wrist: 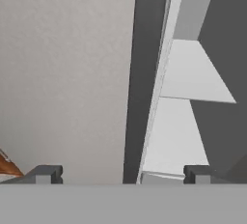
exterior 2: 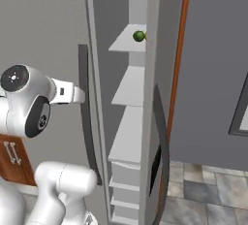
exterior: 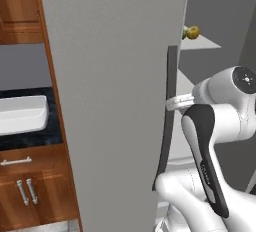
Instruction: Take the squash and avocado out of the freezer and place them in the tupperware container on the counter. Then put the tupperware containing the vegetables back in the freezer.
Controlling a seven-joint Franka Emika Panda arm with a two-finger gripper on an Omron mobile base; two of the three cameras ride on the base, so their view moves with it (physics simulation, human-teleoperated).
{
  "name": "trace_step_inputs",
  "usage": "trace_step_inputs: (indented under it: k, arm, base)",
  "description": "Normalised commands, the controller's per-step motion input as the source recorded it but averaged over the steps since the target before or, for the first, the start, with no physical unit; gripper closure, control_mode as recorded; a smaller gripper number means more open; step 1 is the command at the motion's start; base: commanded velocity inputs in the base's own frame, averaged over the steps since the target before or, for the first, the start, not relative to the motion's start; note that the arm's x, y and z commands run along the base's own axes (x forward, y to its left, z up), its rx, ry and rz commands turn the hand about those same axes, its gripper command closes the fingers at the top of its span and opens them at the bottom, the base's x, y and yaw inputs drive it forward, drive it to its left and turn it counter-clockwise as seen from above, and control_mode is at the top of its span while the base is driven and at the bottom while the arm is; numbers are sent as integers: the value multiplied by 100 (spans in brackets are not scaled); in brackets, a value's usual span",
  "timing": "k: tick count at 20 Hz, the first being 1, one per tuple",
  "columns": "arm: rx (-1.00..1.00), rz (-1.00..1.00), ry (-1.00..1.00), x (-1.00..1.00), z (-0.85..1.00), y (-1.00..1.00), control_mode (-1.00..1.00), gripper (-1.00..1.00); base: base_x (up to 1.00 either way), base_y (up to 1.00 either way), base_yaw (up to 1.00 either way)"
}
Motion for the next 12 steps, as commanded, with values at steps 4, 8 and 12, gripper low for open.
trace_step_inputs:
  k: [4, 8, 12]
  arm:
    - [0, 0, 0, 0, 0, 0, 100, -100]
    - [0, 0, 0, 0, 0, 0, 100, -100]
    - [0, 0, 0, 0, 0, 0, 100, -100]
  base:
    - [21, -61, 0]
    - [24, -57, 0]
    - [39, -32, 0]
